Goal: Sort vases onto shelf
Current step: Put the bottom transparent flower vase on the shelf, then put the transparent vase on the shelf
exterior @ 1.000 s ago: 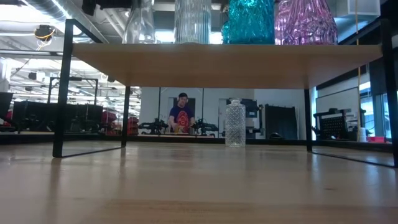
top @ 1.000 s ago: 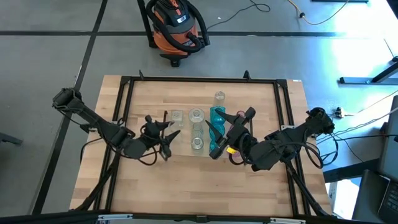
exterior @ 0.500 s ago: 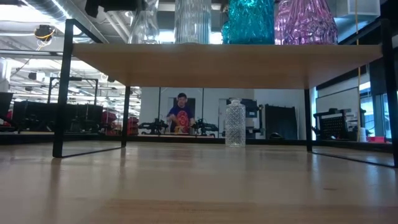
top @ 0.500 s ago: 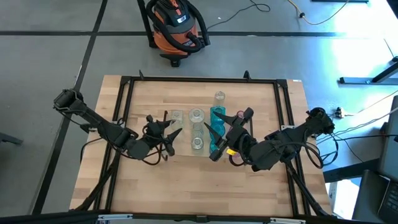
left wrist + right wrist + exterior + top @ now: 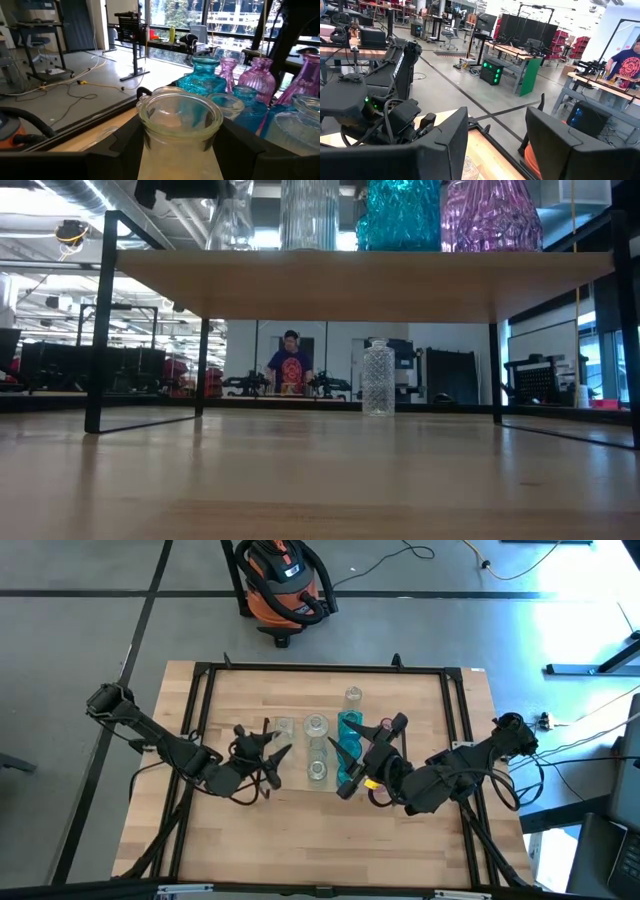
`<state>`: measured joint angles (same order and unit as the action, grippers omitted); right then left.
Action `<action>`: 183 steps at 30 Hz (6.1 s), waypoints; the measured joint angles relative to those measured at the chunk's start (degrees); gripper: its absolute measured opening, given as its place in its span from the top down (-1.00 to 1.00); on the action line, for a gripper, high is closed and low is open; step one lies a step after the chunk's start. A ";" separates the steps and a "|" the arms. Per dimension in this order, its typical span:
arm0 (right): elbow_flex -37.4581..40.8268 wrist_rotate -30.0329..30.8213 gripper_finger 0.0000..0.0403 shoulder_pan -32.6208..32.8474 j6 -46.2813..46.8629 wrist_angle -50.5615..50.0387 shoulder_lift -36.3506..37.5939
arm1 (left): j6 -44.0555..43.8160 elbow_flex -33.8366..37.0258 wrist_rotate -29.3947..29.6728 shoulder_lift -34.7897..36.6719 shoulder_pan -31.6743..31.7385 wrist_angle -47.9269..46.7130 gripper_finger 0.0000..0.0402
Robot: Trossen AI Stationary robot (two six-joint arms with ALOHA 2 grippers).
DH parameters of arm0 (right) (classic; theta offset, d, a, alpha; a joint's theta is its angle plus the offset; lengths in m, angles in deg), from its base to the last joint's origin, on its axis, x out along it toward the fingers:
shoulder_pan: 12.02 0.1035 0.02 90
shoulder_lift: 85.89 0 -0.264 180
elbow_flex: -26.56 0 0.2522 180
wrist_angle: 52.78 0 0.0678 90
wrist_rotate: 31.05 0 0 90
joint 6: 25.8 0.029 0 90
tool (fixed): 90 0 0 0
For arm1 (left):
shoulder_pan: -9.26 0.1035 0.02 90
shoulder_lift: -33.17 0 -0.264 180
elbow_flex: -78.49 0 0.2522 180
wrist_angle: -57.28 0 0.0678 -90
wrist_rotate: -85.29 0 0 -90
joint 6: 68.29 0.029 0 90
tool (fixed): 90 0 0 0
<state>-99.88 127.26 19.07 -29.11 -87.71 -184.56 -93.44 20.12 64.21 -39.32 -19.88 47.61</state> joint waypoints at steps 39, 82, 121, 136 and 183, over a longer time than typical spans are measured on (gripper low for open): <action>0.00 -4.07 0.12 0.07 2.16 0.61 -0.02 | -4.11 0.20 -3.79 -0.15 2.49 -0.44 -0.35; -0.04 -9.66 0.12 -8.07 9.62 -4.51 4.88 | 36.63 0.02 -17.43 21.87 0.09 46.73 -0.36; 0.00 -72.40 0.12 -66.16 19.35 -48.22 -12.61 | 28.04 0.02 -7.30 25.62 12.31 41.39 -0.36; 0.58 -71.04 -0.25 -61.32 14.18 -49.91 -16.61 | 25.22 0.02 -8.54 25.64 15.82 41.40 -0.36; -8.46 -69.70 0.54 -58.03 12.33 -60.56 -21.81 | 22.12 0.09 -10.55 25.64 15.08 38.34 -0.36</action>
<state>-108.34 57.56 -38.95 -16.78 -148.27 -206.38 -71.32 20.21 53.66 -13.68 -4.80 85.95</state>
